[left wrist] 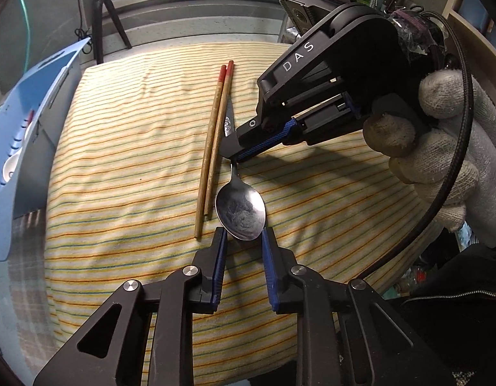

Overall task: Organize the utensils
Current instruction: 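Close the right tool on the silver spoon handle and lift it, then carry the silver spoon with the right tool into the blue basket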

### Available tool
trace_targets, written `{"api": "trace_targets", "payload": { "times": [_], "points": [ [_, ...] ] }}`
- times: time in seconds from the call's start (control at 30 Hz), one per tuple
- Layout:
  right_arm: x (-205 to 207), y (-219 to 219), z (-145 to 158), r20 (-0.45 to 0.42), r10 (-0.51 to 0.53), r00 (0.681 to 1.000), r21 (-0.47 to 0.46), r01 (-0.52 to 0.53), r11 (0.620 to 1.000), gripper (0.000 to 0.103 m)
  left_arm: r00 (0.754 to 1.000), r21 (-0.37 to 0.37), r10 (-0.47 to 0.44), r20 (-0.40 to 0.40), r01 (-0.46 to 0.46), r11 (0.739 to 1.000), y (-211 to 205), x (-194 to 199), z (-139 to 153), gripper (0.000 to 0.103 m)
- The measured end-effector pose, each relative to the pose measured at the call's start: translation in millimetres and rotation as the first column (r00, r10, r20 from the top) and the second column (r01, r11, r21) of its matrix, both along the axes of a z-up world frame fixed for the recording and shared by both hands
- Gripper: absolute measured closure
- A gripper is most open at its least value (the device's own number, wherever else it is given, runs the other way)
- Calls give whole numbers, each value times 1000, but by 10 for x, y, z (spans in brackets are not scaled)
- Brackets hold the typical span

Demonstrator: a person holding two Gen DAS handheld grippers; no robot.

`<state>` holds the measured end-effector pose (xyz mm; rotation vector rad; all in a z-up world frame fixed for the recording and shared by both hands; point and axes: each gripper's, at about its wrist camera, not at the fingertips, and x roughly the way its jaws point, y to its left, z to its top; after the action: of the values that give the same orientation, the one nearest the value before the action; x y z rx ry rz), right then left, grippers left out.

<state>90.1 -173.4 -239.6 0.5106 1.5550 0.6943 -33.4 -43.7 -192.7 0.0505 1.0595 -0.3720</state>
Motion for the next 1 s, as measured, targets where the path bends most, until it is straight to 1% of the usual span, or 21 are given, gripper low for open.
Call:
{"api": "trace_targets", "payload": {
  "times": [0.2,0.37,0.47,0.6,0.77,1.0],
  "points": [
    [-76,-53,38,-13,-21,1000,5,21,1000,97,1000,-47,-10,-6,10,999,-12,-74,59,84],
    [-155,-194,53,-26,-67,997,16,67,998,97,1000,-81,-22,-6,21,996,-37,-101,94,84],
    [-180,-264,94,-18,-80,997,17,80,997,97,1000,-96,-29,4,30,995,-54,-114,133,85],
    [-179,-290,225,4,-97,995,25,97,995,97,999,-107,-34,29,37,994,-39,-101,226,85],
    [-127,-201,411,39,-101,994,39,99,994,97,998,-121,-21,65,29,992,54,-69,351,85],
    [1,117,646,81,-81,993,63,76,995,98,994,-128,24,108,-10,992,310,-17,479,85]
  ]
}}
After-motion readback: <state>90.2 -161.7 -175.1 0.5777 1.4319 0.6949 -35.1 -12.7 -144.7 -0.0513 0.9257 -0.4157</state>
